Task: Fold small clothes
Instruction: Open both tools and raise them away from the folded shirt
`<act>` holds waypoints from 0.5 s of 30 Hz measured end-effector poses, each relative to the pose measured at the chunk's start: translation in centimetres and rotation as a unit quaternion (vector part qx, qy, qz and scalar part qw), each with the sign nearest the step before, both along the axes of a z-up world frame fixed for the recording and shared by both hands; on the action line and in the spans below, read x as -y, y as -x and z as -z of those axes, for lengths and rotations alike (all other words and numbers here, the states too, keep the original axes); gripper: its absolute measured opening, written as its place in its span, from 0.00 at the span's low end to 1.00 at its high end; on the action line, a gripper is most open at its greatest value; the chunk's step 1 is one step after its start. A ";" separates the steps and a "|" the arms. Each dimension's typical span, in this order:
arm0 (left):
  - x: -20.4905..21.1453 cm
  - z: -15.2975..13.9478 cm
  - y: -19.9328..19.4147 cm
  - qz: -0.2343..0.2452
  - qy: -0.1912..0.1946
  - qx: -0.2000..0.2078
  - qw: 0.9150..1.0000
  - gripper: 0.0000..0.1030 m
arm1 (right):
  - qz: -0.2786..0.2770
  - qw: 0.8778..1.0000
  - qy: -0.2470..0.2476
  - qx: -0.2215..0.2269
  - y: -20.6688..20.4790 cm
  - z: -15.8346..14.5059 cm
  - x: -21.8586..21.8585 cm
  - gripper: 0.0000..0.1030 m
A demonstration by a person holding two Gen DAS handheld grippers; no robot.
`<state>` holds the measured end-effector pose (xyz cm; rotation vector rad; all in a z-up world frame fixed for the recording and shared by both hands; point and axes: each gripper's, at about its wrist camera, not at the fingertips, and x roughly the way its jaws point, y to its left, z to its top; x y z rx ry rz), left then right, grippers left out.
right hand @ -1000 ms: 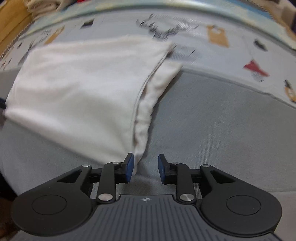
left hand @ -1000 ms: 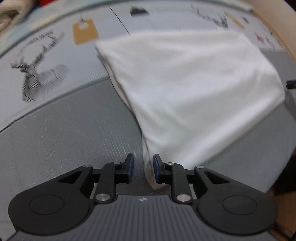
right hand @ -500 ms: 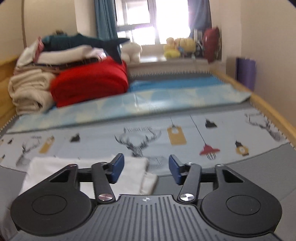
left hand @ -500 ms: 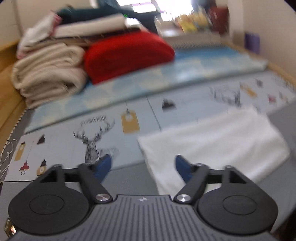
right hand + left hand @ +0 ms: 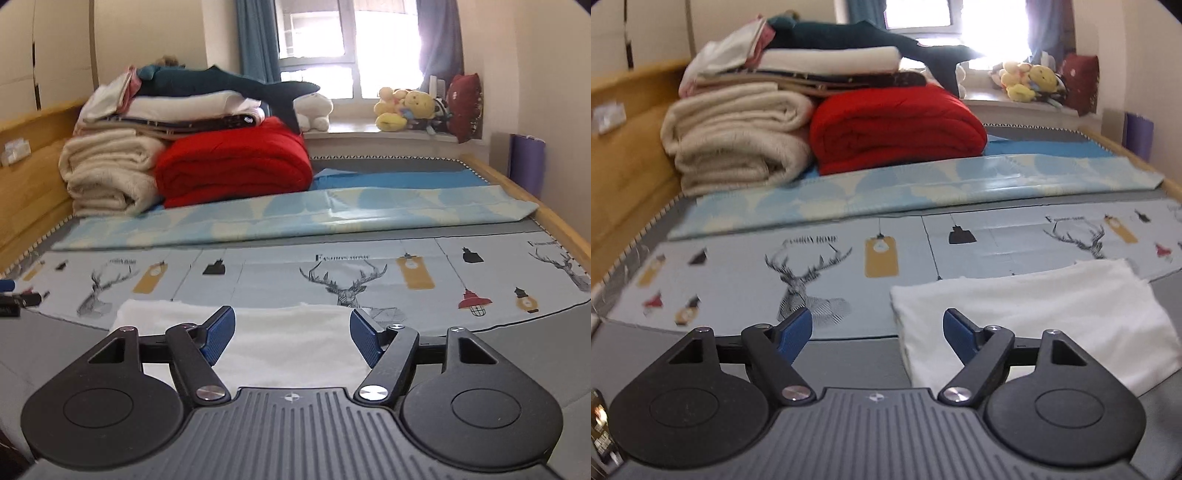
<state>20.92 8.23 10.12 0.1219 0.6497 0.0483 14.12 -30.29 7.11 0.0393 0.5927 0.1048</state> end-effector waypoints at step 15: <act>-2.8 1.4 -1.4 -0.008 0.061 -0.048 0.997 0.34 | -0.007 0.997 0.025 -0.075 -4.5 3.6 -7.8 0.63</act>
